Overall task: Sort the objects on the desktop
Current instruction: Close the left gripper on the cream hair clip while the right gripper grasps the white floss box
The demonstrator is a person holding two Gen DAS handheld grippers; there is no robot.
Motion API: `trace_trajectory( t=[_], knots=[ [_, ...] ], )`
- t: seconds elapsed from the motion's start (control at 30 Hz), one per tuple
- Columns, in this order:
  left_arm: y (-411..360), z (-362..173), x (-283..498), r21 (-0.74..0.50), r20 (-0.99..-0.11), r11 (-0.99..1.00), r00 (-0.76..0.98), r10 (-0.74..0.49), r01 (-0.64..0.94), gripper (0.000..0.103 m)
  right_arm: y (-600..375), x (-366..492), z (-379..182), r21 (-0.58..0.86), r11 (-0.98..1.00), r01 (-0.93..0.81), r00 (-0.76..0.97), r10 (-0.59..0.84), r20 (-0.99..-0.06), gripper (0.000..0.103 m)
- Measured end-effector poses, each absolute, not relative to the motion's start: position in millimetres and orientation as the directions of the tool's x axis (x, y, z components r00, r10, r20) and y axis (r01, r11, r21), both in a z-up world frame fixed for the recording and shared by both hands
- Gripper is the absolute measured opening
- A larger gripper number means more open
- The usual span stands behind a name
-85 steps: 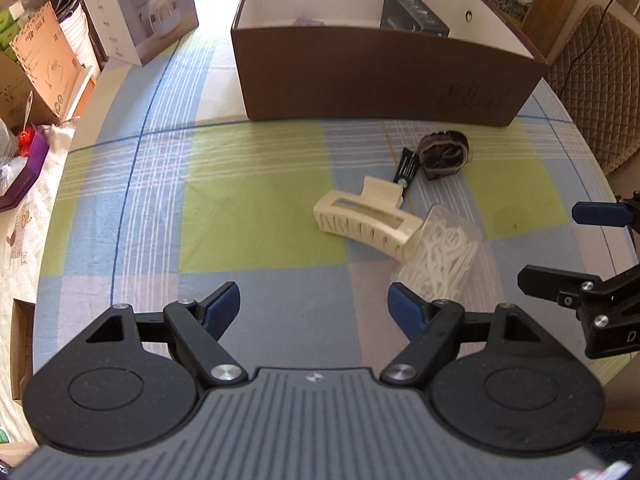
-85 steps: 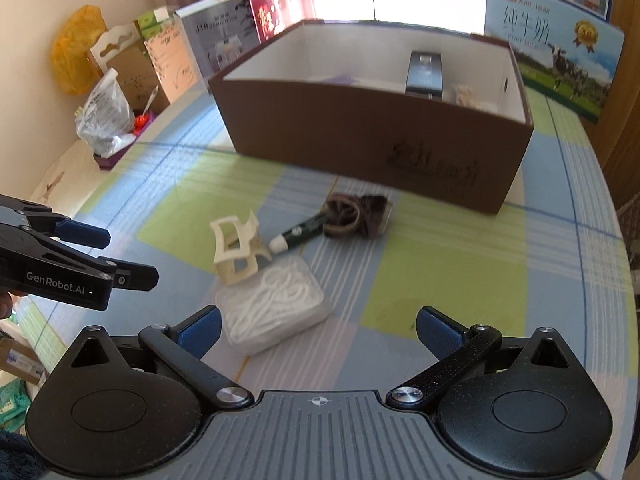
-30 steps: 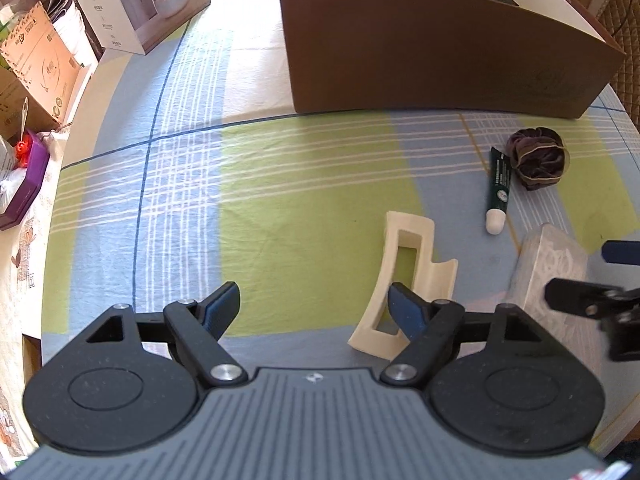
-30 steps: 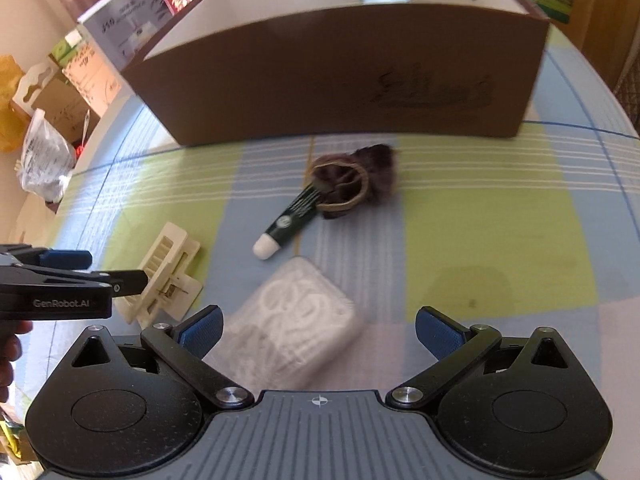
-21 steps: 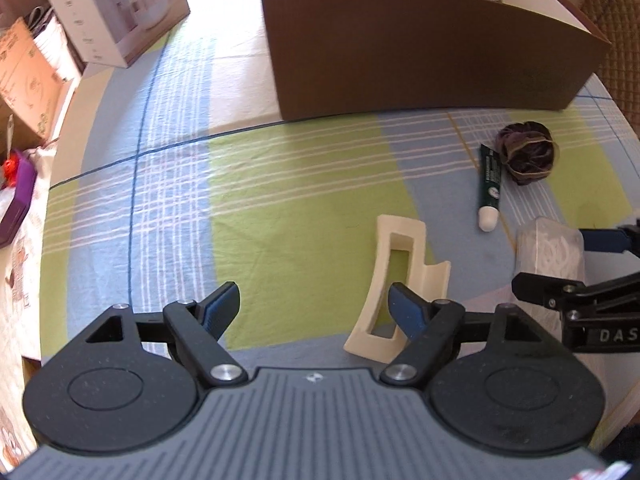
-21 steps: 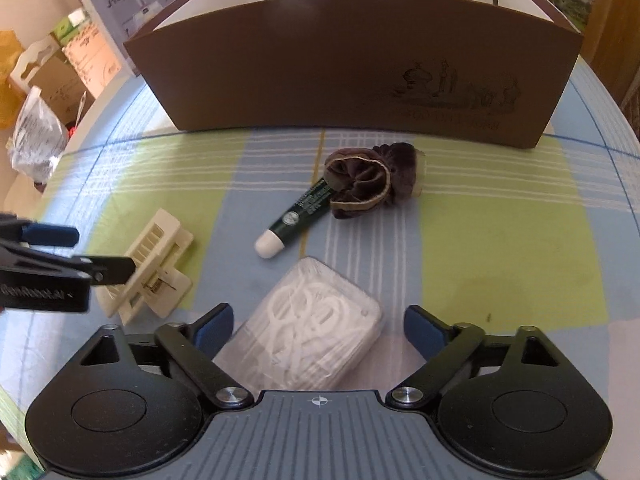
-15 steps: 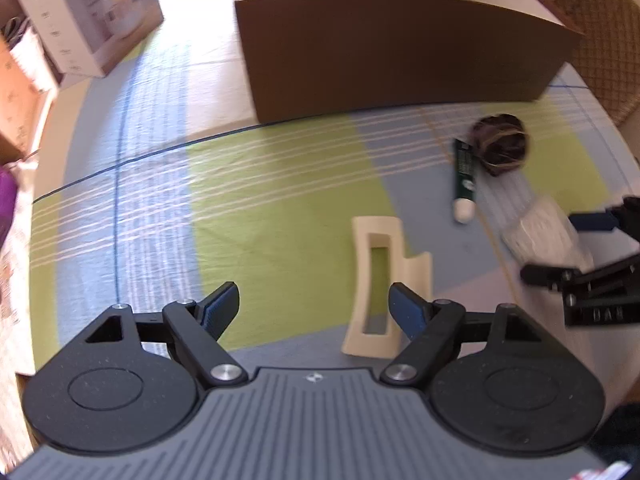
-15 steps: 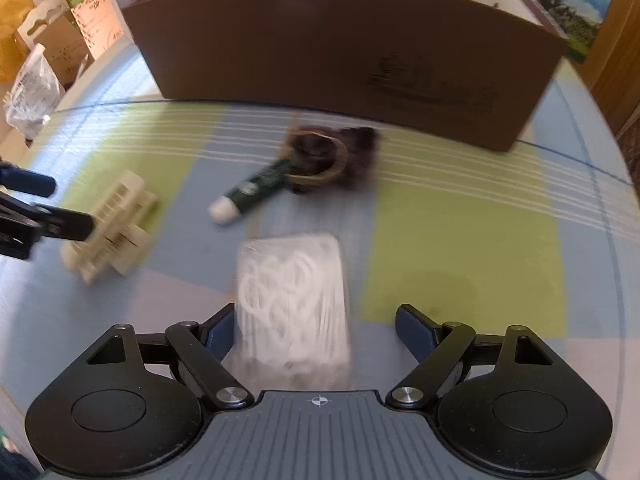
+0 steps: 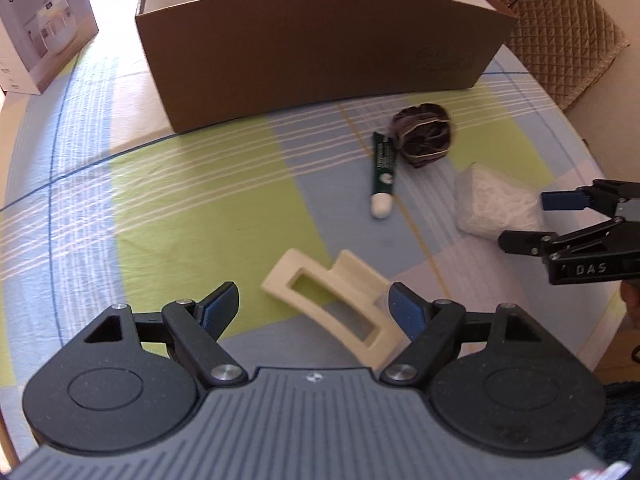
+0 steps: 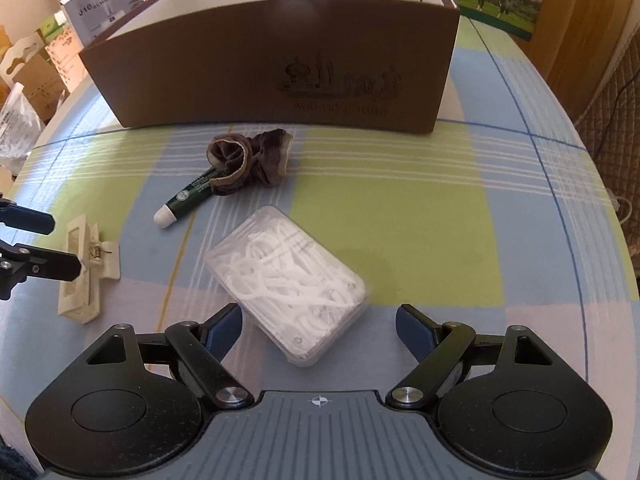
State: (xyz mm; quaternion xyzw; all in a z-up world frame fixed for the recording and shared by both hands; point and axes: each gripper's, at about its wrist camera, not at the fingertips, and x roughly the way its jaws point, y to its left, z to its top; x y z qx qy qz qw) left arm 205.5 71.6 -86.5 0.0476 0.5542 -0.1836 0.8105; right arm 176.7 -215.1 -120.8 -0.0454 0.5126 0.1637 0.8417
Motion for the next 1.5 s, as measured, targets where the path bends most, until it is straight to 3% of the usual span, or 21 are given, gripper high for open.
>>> trace_trajectory(
  t=[0.23, 0.3, 0.33, 0.47, 0.77, 0.93, 1.03, 1.33, 1.37, 1.47, 1.5],
  knots=[
    [57.6, -98.2, 206.1, -0.156, -0.922, 0.957, 0.311, -0.231, 0.246, 0.080, -219.1, 174.3, -120.1, 0.083, 0.937, -0.339, 0.430, 0.233, -0.872, 0.082],
    [55.5, -104.7, 206.0, -0.144, -0.924, 0.966, 0.321, -0.209, 0.213, 0.071, -219.3, 174.9, -120.6, 0.079, 0.936, -0.343, 0.431, 0.232, -0.872, 0.082],
    [55.8, -107.2, 205.9, -0.134, -0.926, 0.970, 0.322, -0.196, 0.205, 0.061, -220.0, 174.7, -120.1, 0.077, 0.935, -0.347, 0.432, 0.232, -0.871, 0.082],
    [67.5, -108.1, 204.2, -0.134, -0.924, 0.969, 0.328, -0.198, 0.208, 0.054, -223.6, 173.3, -118.7, 0.075, 0.930, -0.360, 0.435, 0.239, -0.868, 0.082],
    [97.8, -107.9, 214.3, -0.201, -0.915, 0.972, 0.331, -0.230, 0.119, 0.052, -221.2, 178.4, -117.5, 0.061, 0.902, -0.428, 0.426, 0.261, -0.866, 0.083],
    [87.1, -110.2, 220.6, -0.167, -0.918, 0.981, 0.347, -0.192, 0.101, 0.051, -217.8, 183.9, -118.9, 0.047, 0.878, -0.476, 0.418, 0.273, -0.866, 0.085],
    [79.0, -109.7, 219.7, -0.106, -0.921, 0.986, 0.361, -0.146, 0.128, 0.036, -215.2, 186.3, -117.6, 0.033, 0.863, -0.505, 0.420, 0.279, -0.863, 0.085],
    [80.7, -110.1, 207.2, -0.078, -0.925, 0.978, 0.353, -0.143, 0.192, 0.036, -197.9, 193.2, -124.5, 0.020, 0.809, -0.587, 0.403, 0.314, -0.860, 0.085],
    [81.1, -110.2, 206.6, -0.079, -0.925, 0.979, 0.353, -0.142, 0.188, 0.036, -195.5, 193.7, -125.8, 0.014, 0.808, -0.589, 0.408, 0.312, -0.858, 0.083],
    [79.8, -110.7, 207.0, -0.076, -0.926, 0.981, 0.353, -0.135, 0.177, 0.036, -191.2, 196.4, -130.5, 0.031, 0.814, -0.580, 0.389, 0.311, -0.867, 0.056],
    [79.1, -110.7, 207.8, -0.075, -0.925, 0.982, 0.356, -0.133, 0.171, 0.036, -191.0, 196.3, -131.1, 0.035, 0.821, -0.571, 0.392, 0.310, -0.866, 0.056]
  ],
)
